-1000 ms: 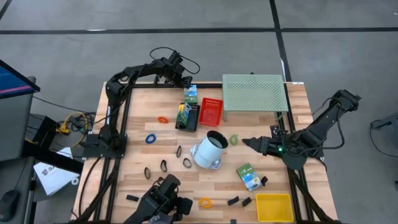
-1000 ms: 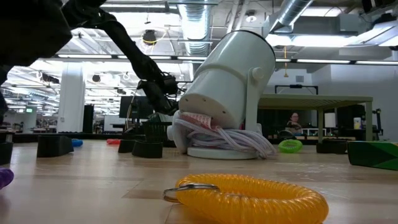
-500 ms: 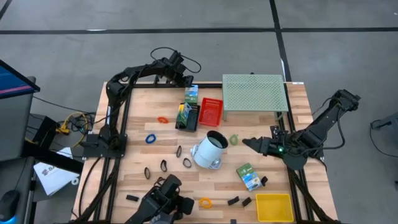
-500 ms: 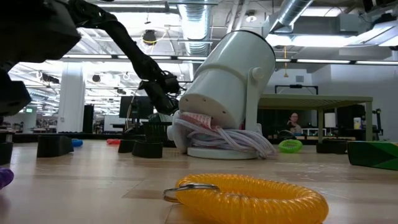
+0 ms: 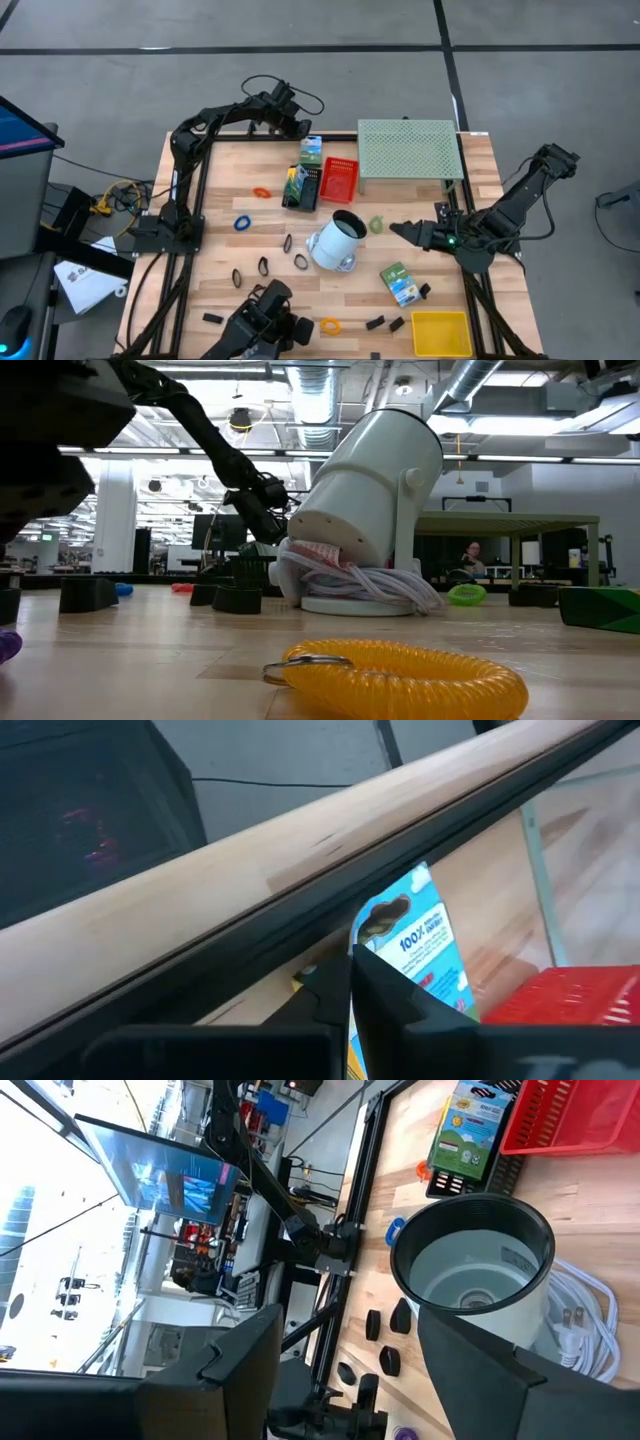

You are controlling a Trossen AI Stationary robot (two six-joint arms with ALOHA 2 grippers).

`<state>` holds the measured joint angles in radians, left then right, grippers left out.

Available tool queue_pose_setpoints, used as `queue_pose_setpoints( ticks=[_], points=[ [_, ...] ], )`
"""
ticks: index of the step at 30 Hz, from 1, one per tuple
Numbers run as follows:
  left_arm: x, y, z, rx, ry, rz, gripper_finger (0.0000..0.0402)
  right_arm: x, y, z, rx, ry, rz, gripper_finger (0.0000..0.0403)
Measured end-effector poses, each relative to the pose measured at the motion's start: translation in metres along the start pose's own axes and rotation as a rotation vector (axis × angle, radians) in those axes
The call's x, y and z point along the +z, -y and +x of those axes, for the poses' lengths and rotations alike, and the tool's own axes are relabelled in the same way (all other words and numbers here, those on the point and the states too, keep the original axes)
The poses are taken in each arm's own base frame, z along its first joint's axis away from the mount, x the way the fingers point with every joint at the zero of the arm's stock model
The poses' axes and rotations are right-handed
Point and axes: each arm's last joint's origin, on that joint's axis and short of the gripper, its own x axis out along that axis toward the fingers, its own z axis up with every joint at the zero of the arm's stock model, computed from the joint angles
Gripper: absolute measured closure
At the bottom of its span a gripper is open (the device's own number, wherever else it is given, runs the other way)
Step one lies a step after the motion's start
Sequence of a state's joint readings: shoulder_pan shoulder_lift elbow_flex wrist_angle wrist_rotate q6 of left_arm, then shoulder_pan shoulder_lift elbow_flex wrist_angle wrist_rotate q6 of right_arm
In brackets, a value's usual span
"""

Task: Pick & Place Office Desk Supplies
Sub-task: Put the crayon box into the black bin

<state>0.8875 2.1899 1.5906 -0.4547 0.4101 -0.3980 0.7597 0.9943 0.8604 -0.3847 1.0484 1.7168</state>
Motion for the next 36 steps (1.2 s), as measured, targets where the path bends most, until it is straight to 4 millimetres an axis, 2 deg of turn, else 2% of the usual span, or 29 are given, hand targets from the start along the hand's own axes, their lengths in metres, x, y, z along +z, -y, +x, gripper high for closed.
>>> queue_pose_setpoints(
  ticks=[6,13,21,26,32,36],
  points=[
    [0.002,0.004,-0.006,-0.017,0.011,0.005,0.0401,0.0,0.0,0.0,0.0,0.0,0.0,0.0172],
    [0.007,0.022,-0.034,-0.059,0.072,0.048,0.0401,0.0,0.0,0.0,0.0,0.0,-0.008,0.0172],
    [0.011,0.05,-0.075,-0.11,0.172,0.107,0.0401,0.0,0.0,0.0,-0.002,0.001,-0.029,0.0172],
    [0.01,0.068,-0.107,-0.145,0.239,0.144,0.0401,0.0,0.0,0.0,-0.002,0.001,-0.037,0.0172],
    [0.0,0.095,-0.144,-0.197,0.299,0.17,0.0401,0.0,0.0,0.0,0.0,0.003,-0.042,0.0172],
    [-0.015,0.114,-0.163,-0.188,0.296,0.196,0.0401,0.0,0.0,0.0,-0.001,0.005,-0.043,0.0172]
  ],
)
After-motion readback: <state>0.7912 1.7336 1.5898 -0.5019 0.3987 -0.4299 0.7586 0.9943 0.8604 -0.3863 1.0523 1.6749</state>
